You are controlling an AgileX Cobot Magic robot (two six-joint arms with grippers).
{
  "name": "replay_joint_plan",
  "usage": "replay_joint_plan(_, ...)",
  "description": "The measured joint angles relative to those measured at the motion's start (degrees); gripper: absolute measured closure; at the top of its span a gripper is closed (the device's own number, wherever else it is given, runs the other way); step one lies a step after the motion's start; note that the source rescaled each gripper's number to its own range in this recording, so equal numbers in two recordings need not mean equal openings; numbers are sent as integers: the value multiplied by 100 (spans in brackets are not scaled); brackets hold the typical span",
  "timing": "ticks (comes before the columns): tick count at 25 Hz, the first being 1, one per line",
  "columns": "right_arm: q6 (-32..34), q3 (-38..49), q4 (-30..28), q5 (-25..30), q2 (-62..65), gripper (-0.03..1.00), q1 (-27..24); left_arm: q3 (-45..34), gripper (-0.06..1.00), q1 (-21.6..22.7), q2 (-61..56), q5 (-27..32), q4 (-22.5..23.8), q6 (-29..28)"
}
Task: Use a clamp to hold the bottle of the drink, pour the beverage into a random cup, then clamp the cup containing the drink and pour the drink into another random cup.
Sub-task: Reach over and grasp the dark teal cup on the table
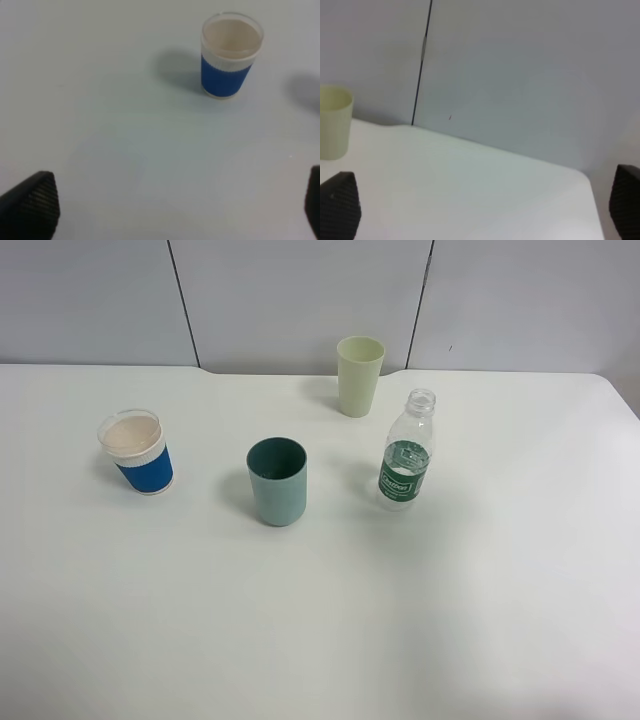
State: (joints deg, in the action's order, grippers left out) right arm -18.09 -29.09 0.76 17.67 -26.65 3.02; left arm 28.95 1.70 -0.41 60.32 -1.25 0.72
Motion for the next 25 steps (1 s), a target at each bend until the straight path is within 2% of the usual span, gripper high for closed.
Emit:
replay_joint_plan(8, 388, 0, -10, 1480, 822, -3, 0, 0, -6, 0, 0, 0, 0, 0)
replay_joint_plan(15, 618, 0, 3, 2144, 1718, -3, 0, 0, -6, 0, 0, 0, 0, 0)
replay_joint_plan(22, 669, 0, 3, 3272, 2498, -3, 0, 0, -6, 0, 0, 0, 0, 0)
replay_joint_plan(25, 669, 0, 3, 3365, 2677, -3, 0, 0, -6, 0, 0, 0, 0, 0)
